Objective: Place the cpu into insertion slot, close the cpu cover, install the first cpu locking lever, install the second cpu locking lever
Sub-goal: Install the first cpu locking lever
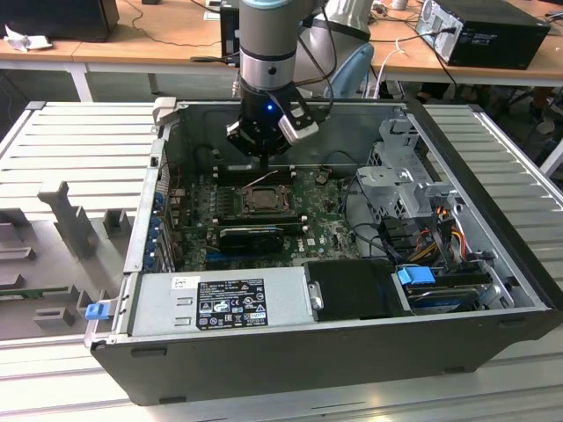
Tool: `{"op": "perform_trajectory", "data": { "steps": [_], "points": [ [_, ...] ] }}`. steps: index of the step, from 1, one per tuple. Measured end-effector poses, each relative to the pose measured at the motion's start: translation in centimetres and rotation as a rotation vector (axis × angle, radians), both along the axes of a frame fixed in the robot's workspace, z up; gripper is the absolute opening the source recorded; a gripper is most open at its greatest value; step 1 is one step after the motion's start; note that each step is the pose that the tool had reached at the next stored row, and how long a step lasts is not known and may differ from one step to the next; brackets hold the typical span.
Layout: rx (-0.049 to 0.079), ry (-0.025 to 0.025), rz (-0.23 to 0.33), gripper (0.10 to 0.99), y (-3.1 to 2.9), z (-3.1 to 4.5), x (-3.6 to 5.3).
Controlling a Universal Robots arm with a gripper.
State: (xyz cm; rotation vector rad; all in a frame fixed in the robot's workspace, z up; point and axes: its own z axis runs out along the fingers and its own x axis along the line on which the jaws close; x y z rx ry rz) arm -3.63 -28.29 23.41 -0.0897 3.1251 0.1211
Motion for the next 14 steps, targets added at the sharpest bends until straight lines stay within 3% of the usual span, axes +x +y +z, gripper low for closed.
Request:
{"op": "perform_trajectory", "data": {
  "steps": [14],
  "points": [
    [-0.001, -0.0030, 0.044, 0.106, 0.04, -1.94, 1.36]
  ]
}}
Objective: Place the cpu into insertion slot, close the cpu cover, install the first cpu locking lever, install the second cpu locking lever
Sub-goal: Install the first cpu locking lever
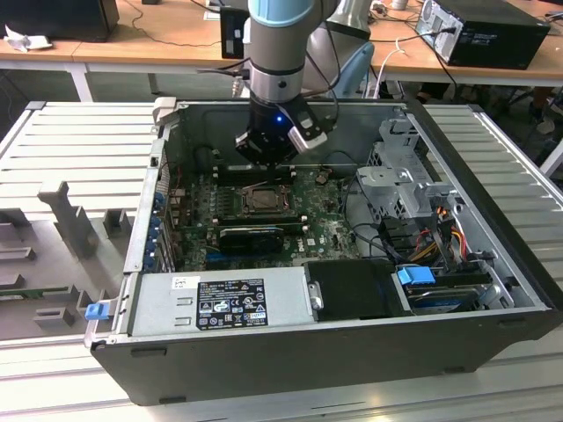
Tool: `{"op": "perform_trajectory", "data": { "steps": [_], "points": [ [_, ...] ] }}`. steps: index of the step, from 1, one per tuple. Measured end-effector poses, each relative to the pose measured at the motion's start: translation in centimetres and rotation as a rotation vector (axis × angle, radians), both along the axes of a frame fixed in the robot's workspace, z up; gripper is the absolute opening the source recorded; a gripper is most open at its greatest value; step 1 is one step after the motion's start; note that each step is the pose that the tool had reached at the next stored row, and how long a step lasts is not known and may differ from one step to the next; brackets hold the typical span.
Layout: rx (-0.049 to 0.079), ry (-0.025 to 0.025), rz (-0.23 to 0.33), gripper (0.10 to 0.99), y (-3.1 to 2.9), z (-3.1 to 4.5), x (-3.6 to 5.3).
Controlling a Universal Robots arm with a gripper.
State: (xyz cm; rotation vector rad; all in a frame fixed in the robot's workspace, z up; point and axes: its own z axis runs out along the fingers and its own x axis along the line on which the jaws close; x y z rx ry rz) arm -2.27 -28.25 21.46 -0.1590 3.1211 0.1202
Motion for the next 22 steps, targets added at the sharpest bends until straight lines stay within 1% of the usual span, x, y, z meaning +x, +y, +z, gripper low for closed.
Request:
{"op": "perform_trajectory", "data": {
  "steps": [3, 6, 8, 10, 12, 14, 15, 19, 22],
  "points": [
    [0.000, -0.0001, 0.007, 0.106, 0.01, -0.52, 0.24],
    [-0.002, -0.0002, 0.008, 0.106, 0.00, -0.78, 0.24],
    [-0.012, -0.0001, 0.008, 0.106, 0.01, -0.88, 0.28],
    [-0.017, 0.0000, 0.008, 0.106, 0.00, -0.95, 0.28],
    [-0.025, 0.0001, 0.008, 0.106, 0.00, -1.04, 0.28],
    [-0.028, 0.0002, 0.008, 0.106, -0.01, -1.15, 0.28],
    [-0.029, 0.0004, 0.008, 0.106, 0.00, -1.38, 0.28],
    [-0.023, 0.0004, 0.009, 0.106, 0.00, -1.44, 0.26],
    [-0.020, -0.0010, 0.010, 0.106, 0.11, -1.18, 0.30]
  ]
}}
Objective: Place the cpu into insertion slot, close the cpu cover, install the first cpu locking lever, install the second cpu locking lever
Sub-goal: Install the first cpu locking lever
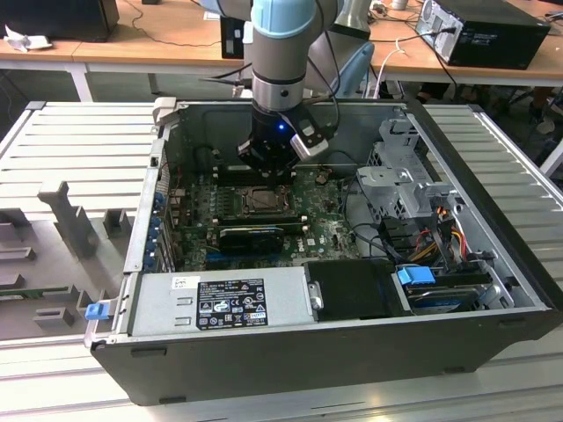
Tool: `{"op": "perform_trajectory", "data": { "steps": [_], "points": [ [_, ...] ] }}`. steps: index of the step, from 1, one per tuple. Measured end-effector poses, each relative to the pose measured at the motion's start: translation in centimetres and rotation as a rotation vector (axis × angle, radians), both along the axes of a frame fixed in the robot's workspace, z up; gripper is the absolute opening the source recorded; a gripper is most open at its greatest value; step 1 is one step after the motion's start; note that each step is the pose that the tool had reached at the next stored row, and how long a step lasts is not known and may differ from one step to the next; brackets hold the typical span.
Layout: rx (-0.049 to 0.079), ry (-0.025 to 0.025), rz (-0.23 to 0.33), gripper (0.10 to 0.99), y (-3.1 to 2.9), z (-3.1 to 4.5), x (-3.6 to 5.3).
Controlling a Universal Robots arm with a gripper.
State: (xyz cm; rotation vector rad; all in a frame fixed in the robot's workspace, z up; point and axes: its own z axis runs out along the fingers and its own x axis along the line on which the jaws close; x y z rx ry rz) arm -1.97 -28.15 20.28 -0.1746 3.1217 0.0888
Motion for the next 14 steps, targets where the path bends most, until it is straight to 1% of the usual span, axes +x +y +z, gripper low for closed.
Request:
{"op": "perform_trajectory", "data": {
  "steps": [2, 3, 4, 7, 14],
  "points": [
    [-0.002, 0.0010, 0.000, 0.106, -0.01, 0.62, -0.02],
    [-0.002, 0.0009, 0.000, 0.106, 0.00, 1.45, -0.02],
    [-0.002, 0.0009, 0.000, 0.106, 0.00, 1.74, -0.02],
    [-0.002, 0.0010, 0.000, 0.106, -0.05, 1.77, -0.03],
    [-0.003, 0.0010, 0.000, 0.106, -0.42, 1.77, -0.03]
  ]
}}
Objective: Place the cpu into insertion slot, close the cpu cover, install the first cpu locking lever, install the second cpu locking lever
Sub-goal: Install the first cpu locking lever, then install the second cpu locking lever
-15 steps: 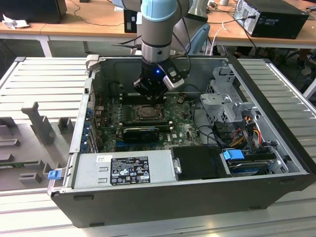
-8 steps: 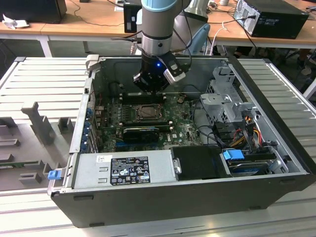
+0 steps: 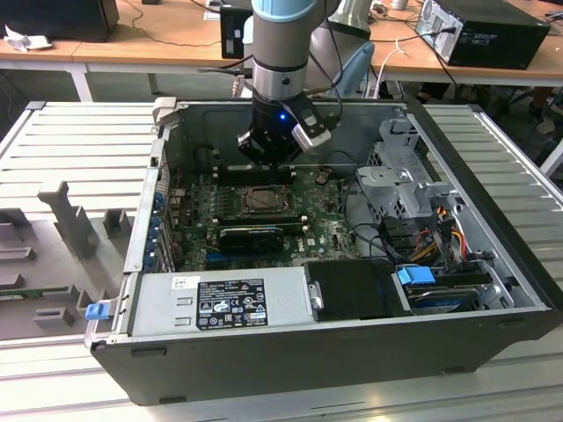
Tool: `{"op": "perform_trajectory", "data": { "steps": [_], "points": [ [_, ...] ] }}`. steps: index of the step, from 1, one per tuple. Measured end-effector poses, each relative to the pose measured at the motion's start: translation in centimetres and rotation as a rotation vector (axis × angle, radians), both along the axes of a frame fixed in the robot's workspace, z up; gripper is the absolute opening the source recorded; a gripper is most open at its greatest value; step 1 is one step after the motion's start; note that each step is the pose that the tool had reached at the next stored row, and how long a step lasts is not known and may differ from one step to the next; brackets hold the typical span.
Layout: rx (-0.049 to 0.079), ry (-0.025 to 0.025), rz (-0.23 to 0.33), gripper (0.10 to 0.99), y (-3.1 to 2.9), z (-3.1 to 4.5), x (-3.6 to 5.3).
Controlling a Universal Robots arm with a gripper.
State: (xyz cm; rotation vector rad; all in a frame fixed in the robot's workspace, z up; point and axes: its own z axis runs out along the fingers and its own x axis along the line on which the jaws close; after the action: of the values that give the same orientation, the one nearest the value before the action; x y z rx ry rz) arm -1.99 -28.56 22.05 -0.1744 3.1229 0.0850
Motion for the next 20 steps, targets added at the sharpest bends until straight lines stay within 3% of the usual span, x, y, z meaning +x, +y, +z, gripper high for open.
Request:
{"op": "perform_trajectory", "data": {
  "steps": [8, 10, 13, 20],
  "points": [
    [0.000, 0.0001, 0.000, 0.106, -0.29, 0.00, 0.00],
    [0.000, 0.0001, 0.000, 0.106, -0.85, 0.00, 0.00],
    [0.000, 0.0000, 0.000, 0.106, -1.06, 0.03, 0.00],
    [0.000, 0.0000, 0.000, 0.106, -1.11, 1.08, 0.00]
  ]
}}
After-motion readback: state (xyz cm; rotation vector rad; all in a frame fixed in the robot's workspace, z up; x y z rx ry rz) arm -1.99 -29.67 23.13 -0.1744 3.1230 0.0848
